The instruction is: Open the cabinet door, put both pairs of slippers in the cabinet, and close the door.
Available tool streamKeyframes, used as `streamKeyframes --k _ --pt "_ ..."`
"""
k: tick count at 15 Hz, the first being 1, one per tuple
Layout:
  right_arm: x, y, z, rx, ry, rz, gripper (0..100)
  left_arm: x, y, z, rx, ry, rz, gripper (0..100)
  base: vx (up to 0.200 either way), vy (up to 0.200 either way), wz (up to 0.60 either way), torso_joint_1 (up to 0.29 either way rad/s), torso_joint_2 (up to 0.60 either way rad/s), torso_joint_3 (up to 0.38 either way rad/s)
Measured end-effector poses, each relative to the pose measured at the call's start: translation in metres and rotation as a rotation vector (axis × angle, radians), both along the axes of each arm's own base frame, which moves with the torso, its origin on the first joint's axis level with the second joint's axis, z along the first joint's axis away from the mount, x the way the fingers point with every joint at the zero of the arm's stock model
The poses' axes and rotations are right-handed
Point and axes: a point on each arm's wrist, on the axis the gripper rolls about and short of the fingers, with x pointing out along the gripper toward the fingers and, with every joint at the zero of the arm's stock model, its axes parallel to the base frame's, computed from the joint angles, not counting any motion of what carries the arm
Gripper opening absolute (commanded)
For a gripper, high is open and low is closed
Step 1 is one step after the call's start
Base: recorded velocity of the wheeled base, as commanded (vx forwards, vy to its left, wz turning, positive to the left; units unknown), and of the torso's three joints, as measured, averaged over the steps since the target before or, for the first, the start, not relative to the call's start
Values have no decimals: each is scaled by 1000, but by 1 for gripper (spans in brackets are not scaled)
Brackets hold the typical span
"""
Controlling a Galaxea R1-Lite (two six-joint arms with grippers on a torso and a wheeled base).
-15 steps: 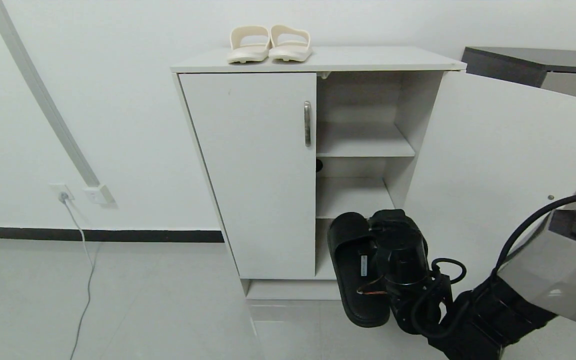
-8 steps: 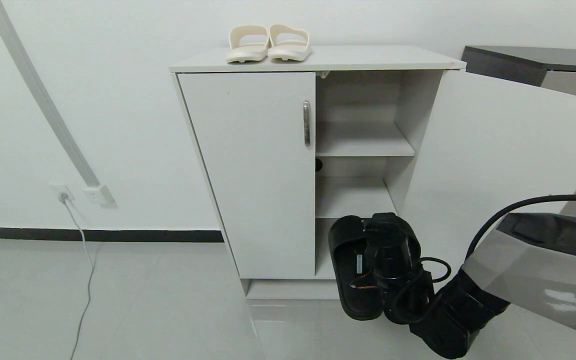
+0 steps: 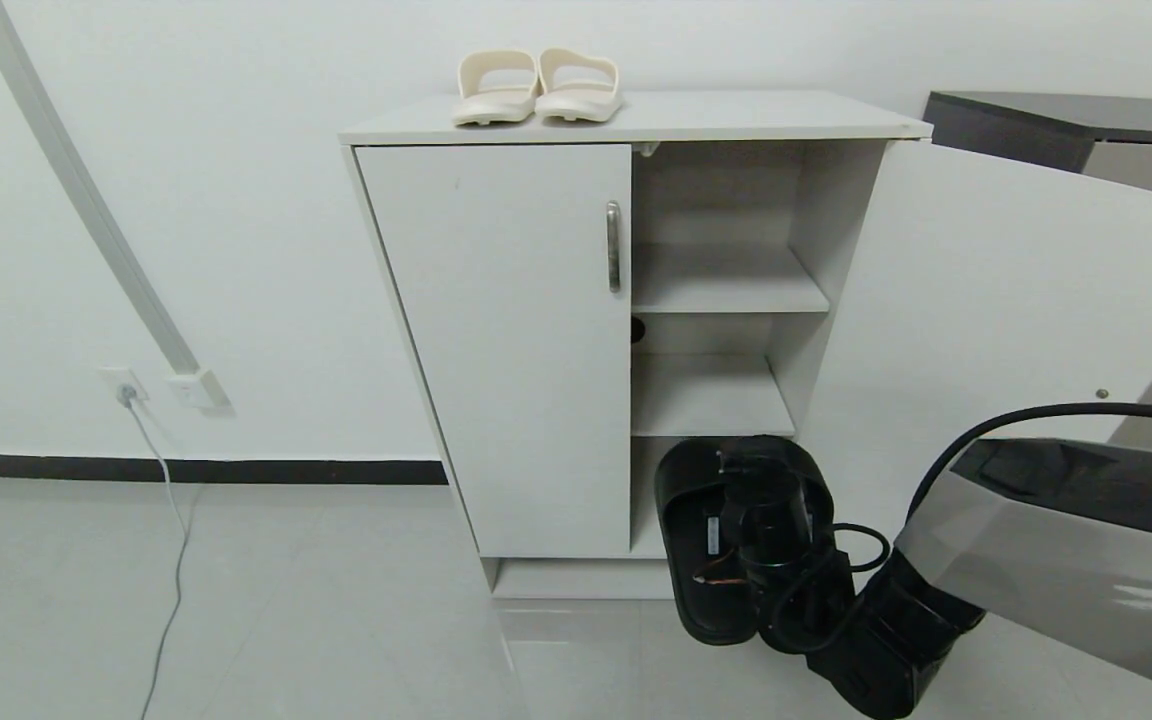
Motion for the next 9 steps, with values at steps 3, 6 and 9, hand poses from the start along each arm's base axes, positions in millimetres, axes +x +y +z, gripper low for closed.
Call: streamKeyframes --k 3,6,9 --pt "0 0 -2 -2 2 0 0 0 0 0 0 0 0 0 0 0 0 4 -1 -173" --pt "0 0 -3 -3 4 0 0 0 0 0 0 2 0 0 0 0 0 5 1 -193" --pt "-1 0 -4 -4 5 -2 0 0 0 0 0 2 0 0 0 0 0 7 2 -199"
